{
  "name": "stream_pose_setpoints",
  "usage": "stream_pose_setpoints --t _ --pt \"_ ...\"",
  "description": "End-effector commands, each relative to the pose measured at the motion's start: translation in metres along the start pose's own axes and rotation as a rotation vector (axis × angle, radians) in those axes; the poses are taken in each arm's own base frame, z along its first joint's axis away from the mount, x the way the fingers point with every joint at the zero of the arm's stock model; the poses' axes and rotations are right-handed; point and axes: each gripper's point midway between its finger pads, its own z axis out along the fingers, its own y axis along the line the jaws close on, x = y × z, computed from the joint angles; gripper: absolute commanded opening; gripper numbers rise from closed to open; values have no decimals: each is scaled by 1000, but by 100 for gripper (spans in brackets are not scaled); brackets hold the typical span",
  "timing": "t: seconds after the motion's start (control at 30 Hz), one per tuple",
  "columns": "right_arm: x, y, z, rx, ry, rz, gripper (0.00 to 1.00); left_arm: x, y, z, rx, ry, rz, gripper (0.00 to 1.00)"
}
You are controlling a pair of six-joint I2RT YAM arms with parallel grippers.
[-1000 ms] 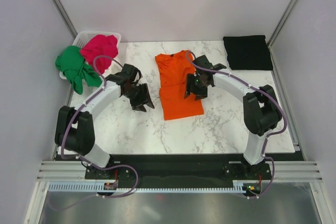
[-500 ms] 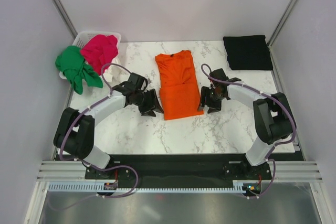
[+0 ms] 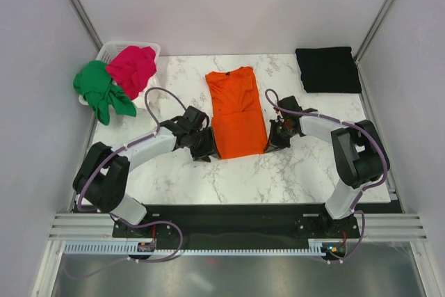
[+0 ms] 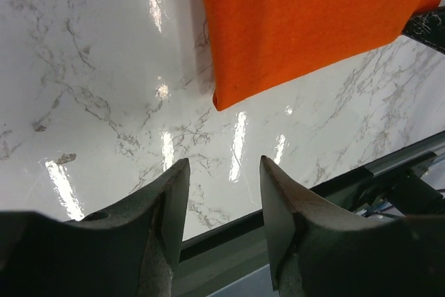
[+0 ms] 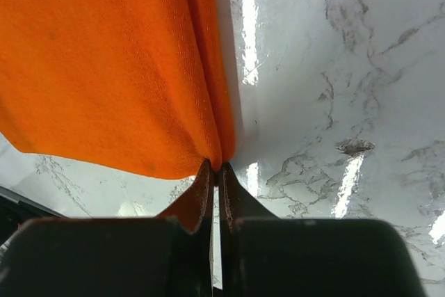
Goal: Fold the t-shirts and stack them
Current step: Fold the tshirt
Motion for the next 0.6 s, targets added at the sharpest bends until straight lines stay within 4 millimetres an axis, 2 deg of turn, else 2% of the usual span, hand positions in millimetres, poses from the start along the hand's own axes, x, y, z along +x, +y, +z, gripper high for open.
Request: stream_pose_setpoints --t 0.0,0.2,0.37,0.57 --pt "5 -8 6 19 -1 -14 1 -12 -2 8 -49 -82 -30 52" --pt "7 -9 6 20 0 -18 0 -7 6 23 -109 -77 -59 50" --pt "8 -9 6 15 5 -30 0 -17 3 25 -113 -118 -46 50" --pt "8 -9 7 15 5 -31 0 -20 -2 37 -90 -118 -46 50"
